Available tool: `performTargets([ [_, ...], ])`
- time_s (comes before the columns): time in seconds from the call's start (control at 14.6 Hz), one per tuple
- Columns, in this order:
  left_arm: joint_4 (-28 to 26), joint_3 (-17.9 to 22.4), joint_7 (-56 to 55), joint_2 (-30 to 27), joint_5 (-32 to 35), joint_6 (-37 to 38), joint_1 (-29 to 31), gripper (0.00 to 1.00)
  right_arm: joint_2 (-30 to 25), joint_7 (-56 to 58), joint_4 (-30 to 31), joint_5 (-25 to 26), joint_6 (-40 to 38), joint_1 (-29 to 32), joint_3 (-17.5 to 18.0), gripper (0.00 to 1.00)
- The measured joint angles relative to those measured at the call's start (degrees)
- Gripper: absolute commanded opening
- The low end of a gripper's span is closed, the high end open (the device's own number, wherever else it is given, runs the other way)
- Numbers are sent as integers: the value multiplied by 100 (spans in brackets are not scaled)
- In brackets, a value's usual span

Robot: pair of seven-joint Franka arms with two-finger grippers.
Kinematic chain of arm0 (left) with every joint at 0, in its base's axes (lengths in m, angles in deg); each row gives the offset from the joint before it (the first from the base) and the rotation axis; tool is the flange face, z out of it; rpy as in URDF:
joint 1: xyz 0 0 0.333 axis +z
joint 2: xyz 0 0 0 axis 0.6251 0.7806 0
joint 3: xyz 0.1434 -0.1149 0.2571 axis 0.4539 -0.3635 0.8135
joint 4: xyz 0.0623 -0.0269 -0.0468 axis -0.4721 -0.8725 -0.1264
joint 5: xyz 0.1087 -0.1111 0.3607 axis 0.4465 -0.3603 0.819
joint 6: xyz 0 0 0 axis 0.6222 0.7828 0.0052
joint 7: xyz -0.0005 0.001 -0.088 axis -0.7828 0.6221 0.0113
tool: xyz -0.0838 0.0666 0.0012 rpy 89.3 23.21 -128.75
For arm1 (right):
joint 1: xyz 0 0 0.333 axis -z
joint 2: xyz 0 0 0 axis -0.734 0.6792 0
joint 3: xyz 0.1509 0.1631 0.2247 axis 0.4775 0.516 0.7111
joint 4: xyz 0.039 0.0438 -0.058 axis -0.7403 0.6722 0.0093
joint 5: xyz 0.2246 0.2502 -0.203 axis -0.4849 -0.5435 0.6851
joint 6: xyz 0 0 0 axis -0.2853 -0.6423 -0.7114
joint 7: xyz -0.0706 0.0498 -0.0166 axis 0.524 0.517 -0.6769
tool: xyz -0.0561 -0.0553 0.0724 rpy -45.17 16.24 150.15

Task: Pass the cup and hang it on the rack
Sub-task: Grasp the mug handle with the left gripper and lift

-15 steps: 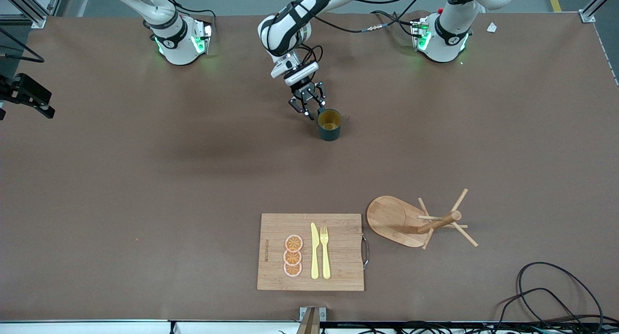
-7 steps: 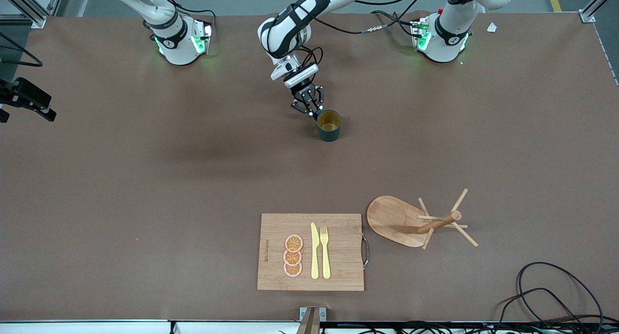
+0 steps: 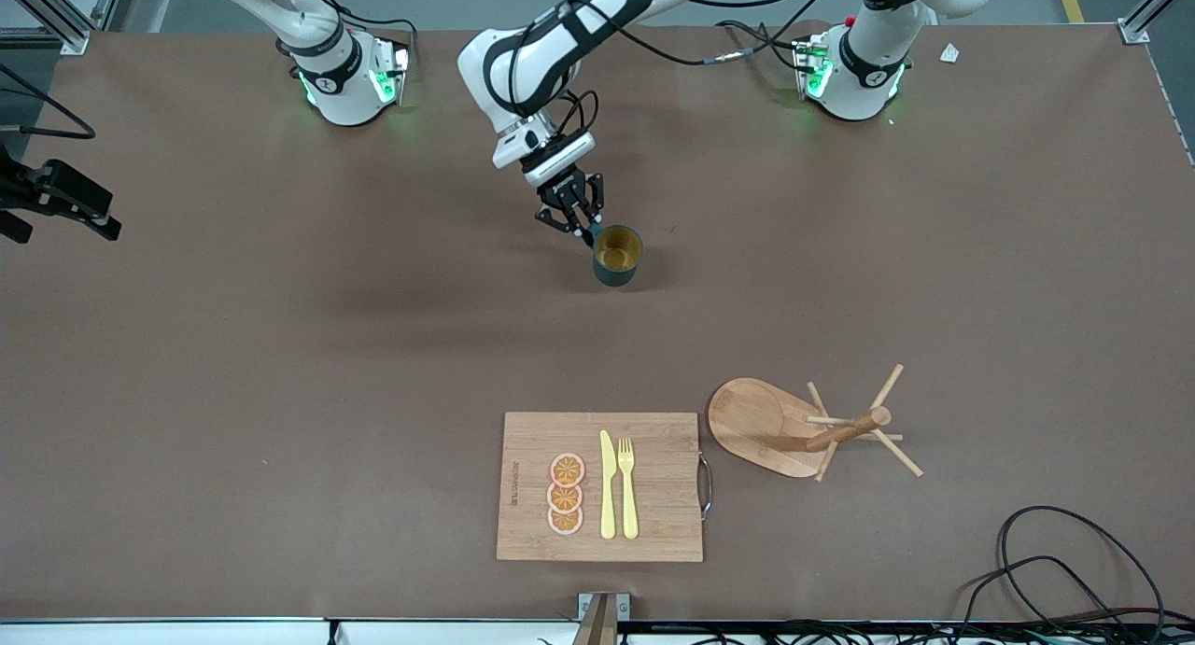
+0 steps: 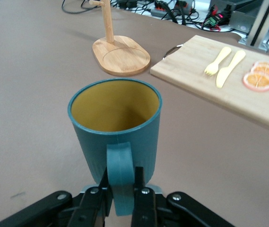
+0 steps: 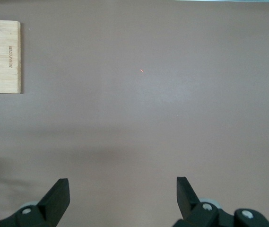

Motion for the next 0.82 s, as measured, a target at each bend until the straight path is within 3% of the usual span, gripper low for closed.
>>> performTargets([
  [0.34,611,-46,1195,-898,-1746,-174,877,0,0,-629,-56,-5,-3,-41,22,100],
  [0.62,638,-48,2032,-1724,-3377,-480,1828,0,2,-1001,-57,-5,-11,-45,5,100],
  [0.82,639,-50,2396,-1987,-4427,-663,2490,0,3,-1008,-58,-5,-12,-45,1,100],
])
